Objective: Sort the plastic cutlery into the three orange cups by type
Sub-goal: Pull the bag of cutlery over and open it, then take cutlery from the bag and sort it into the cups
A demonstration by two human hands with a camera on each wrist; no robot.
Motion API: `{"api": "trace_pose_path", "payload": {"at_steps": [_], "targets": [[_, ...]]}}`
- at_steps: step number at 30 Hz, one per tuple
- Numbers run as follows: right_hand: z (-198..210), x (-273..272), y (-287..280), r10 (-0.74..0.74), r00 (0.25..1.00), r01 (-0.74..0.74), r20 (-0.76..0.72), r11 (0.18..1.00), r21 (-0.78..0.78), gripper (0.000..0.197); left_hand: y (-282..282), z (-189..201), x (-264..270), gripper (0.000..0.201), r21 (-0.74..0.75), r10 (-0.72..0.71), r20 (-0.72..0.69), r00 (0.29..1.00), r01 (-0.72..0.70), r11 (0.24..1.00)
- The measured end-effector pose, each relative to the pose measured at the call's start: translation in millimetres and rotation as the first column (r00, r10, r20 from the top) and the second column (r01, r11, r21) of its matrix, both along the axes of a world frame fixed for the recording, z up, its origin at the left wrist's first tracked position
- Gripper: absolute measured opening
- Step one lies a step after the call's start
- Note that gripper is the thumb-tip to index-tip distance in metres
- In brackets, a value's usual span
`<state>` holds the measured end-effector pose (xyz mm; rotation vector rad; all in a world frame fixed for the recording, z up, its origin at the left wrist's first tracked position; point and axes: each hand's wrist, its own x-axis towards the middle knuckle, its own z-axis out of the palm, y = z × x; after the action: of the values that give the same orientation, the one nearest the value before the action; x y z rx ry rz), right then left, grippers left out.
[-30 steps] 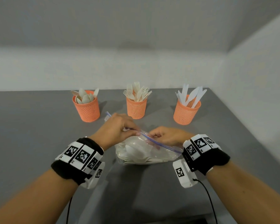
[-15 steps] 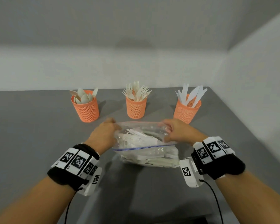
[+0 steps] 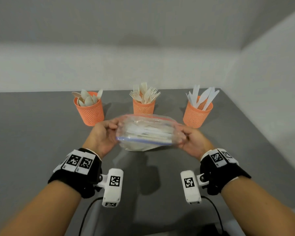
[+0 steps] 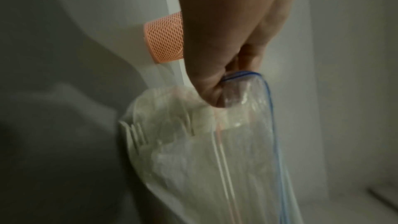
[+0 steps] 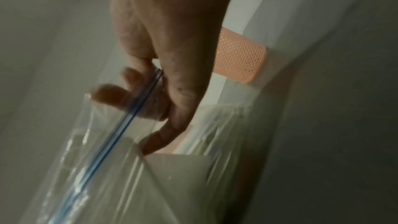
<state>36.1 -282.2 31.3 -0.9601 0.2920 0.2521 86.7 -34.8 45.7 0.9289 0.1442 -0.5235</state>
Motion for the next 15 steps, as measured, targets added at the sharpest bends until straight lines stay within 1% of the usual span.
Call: {"api": "trace_pose_path", "payload": {"at_steps": [1, 2, 3, 4, 5, 6, 7, 8, 9, 10, 11, 12, 13, 14, 15], "targets": [[-1.9, -2.8, 4.6, 0.024, 0.997, -0.031, -0.069, 0.995, -0.1, 0.022, -0.6, -4.8, -3.6, 0.042, 0.087, -0.021, -0.006, 1.0, 0.021, 0.996], [-5.5, -4.2, 7.7, 0.023, 0.99, -0.055, -0.141, 0.972, -0.228, 0.015, -1.2, -11.7, -7.2, 0.04, 0.262, -0.05, 0.039, 0.998, 0.038, 0.964], [-5.9, -5.7, 12.3, 0.013, 0.982, -0.079, -0.187, 0.934, -0.348, 0.01, -1.5, -20.1, -10.4, 0.042, 0.464, -0.096, 0.124, 0.988, 0.028, 0.886], [-6.9, -5.1, 15.1, -0.004, 0.981, -0.088, -0.193, 0.88, -0.466, 0.007, -1.7, -28.3, -13.0, 0.053, 0.63, -0.168, 0.228, 0.959, -0.014, 0.776], [-6.7, -3.2, 17.2, -0.022, 0.988, -0.075, -0.152, 0.795, -0.601, 0.007, -2.1, -34.3, -14.6, 0.068, 0.733, -0.247, 0.318, 0.915, -0.073, 0.676], [-4.5, -1.1, 18.9, -0.036, 0.997, -0.023, -0.062, 0.654, -0.756, 0.011, -1.9, -36.8, -14.9, 0.081, 0.792, -0.31, 0.377, 0.873, -0.13, 0.597], [-0.5, 1.5, 21.1, -0.044, 0.995, 0.096, 0.086, 0.49, -0.866, 0.02, -1.3, -36.1, -15.0, 0.09, 0.823, -0.35, 0.418, 0.838, -0.186, 0.537], [5.7, 3.5, 24.4, -0.026, 0.962, 0.263, 0.272, 0.359, -0.896, 0.031, -0.7, -35.0, -13.0, 0.098, 0.836, -0.374, 0.45, 0.811, -0.235, 0.496], [16.8, 3.4, 30.5, 0.028, 0.895, 0.419, 0.446, 0.299, -0.858, 0.036, -1.5, -31.6, -11.5, 0.104, 0.837, -0.394, 0.476, 0.786, -0.268, 0.477], [26.7, 3.0, 38.5, 0.115, 0.827, 0.497, 0.55, 0.305, -0.812, 0.034, -3.6, -27.7, -10.5, 0.108, 0.838, -0.411, 0.488, 0.77, -0.28, 0.469], [34.7, 2.9, 48.6, 0.232, 0.781, 0.491, 0.579, 0.344, -0.8, 0.029, -6.1, -23.7, -10.6, 0.11, 0.839, -0.428, 0.493, 0.758, -0.283, 0.465], [37.4, 4.4, 56.8, 0.354, 0.764, 0.424, 0.539, 0.354, -0.834, 0.024, -8.4, -21.0, -10.9, 0.111, 0.841, -0.443, 0.496, 0.747, -0.286, 0.46], [36.5, 7.0, 64.2, 0.467, 0.775, 0.316, 0.426, 0.297, -0.901, 0.023, -10.6, -18.1, -11.2, 0.11, 0.84, -0.456, 0.502, 0.735, -0.29, 0.458], [30.9, 11.5, 68.6, 0.549, 0.8, 0.203, 0.244, 0.135, -0.97, 0.027, -11.5, -15.8, -11.5, 0.108, 0.837, -0.462, 0.512, 0.724, -0.298, 0.46], [23.7, 17.0, 70.4, 0.564, 0.825, 0.094, 0.046, -0.056, -0.994, 0.035, -11.5, -15.0, -11.0, 0.106, 0.833, -0.468, 0.521, 0.714, -0.305, 0.462]]}}
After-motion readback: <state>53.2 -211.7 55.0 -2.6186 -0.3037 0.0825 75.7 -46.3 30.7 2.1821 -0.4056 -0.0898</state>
